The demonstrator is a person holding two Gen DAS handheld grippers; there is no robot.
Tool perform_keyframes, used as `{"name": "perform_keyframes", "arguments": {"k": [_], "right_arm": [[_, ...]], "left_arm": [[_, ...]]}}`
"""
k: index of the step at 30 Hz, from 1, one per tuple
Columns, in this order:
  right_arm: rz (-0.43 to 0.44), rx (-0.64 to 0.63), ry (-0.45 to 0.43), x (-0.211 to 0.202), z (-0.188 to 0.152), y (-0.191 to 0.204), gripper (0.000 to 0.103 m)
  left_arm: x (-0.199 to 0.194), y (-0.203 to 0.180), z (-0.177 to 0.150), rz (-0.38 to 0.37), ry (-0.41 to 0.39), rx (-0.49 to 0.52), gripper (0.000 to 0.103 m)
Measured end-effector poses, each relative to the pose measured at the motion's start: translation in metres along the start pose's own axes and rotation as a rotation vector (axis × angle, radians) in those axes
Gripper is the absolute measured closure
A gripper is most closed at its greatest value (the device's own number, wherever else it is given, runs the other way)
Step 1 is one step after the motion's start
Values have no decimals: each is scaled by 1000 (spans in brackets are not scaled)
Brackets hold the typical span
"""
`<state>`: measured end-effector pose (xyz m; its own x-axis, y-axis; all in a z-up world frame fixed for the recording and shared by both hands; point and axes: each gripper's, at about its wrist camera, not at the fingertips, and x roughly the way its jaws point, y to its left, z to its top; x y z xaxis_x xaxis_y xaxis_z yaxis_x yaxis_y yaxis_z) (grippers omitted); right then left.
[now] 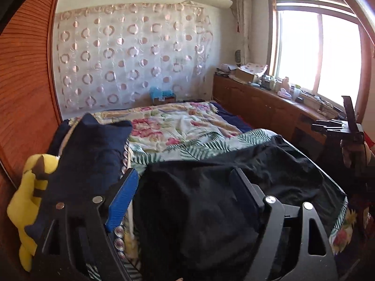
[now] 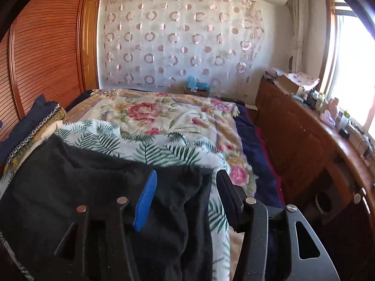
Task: Fold small clothes
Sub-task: 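Grasp the folded edge of the black T-shirt with both grippers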
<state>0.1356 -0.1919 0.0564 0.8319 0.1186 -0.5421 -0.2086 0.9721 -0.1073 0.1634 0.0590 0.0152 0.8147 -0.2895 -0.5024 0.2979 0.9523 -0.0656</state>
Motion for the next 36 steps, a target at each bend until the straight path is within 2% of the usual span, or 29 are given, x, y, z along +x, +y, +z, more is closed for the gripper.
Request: {"name": "perform_keyframes", "arguments": {"k": [3,8,11,14,19,23,27,32,36], "right_arm": [[34,31,31,-16,-20,-21,48],[84,85,103,-34,-52,-33,48],[98,111,147,-27,-66,-40,48],[104,132,189,-13,-66,-45,48],[129,175,203,-15,-69,-59,48],[124,144,200,-13,-65,-61,49],[109,114,213,-7,-63,-65,51],[99,94,203,-4,-63,-60,51],[83,70,202,0,-70,-47,51]], "left_arm": [[-2,-8,-17,-20,27,0,22],[8,-16,-47,-56,100,-29,22],[18,-21,-63,-58,157,-28,22],[25,-20,-77,-59,203,-30,22],[33,-19,-87,-45,255,-50,22],[43,-19,-91,-36,297,-51,22],[56,-18,-100,10,369,-52,22],[56,-31,-106,35,375,22,12],[57,-29,-105,45,384,9,6]]}}
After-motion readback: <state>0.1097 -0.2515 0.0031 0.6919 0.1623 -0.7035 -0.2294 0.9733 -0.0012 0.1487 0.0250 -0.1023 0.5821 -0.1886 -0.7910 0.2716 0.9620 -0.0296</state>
